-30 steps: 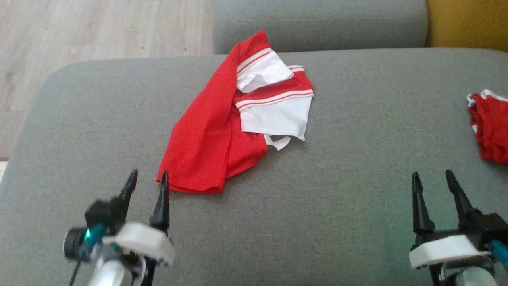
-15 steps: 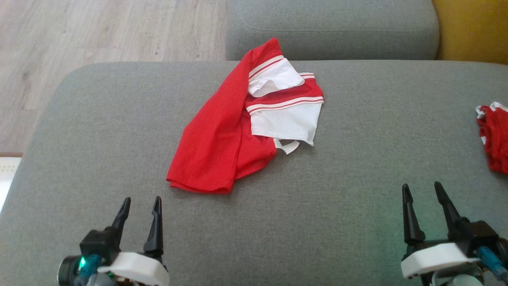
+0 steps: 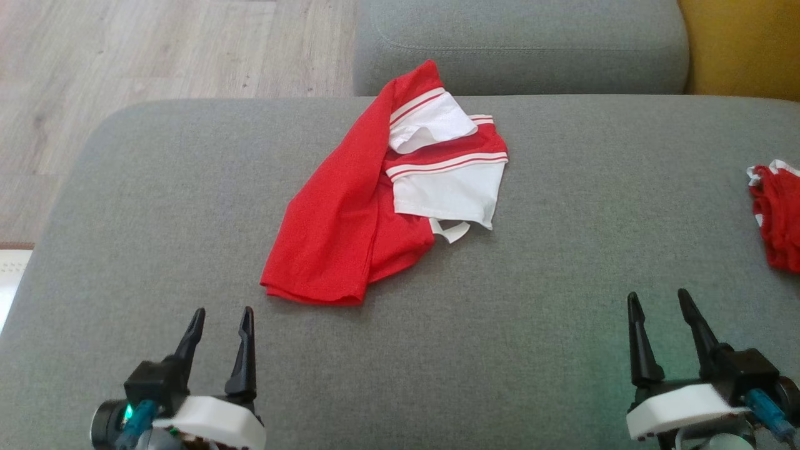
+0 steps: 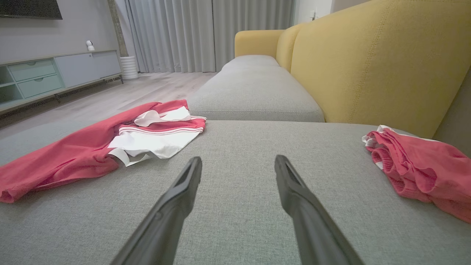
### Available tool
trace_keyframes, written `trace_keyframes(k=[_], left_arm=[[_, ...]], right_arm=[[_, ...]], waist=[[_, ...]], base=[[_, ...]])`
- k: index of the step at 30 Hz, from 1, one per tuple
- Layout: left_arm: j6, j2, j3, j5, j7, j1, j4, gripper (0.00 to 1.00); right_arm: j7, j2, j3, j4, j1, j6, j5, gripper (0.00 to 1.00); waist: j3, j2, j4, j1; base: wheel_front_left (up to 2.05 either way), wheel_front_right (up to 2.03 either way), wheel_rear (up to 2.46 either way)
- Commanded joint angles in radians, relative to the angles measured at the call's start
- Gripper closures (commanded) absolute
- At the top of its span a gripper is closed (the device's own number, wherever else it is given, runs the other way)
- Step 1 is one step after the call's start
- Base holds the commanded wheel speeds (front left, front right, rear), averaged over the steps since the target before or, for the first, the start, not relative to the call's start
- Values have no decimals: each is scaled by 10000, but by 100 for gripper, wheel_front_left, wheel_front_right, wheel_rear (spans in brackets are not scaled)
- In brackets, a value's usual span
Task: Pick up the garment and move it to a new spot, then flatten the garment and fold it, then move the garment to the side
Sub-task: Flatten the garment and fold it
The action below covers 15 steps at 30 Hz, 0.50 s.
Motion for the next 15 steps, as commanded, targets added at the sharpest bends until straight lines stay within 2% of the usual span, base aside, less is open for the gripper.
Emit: trace_keyframes(k=[1,9,12,15], left_arm=[[-73,-9,411,96,-124,-319,-264,0],[-396,-243,465,301,-124,-627,-289,0],[-555,-346,78,359,-124,-1167,-253,0],[-690,-433,-875,402,-124,-2318,350,0]], right_arm=[[-109,-77,242,-284,-165,-7,-7,0],[-109,-73,309,-289,-274,-7,-3,0],[-109,-118,383,-334,-365,-7,0,0],[-109,-242,545,-411,-605,-7,2,0]], waist=[[6,-1,0,1],[108,-1,-70,1],[244,-1,-192,1],[591,-1,-475,1]], base=[[0,0,0],[0,0,0],[0,0,0],[0,0,0]])
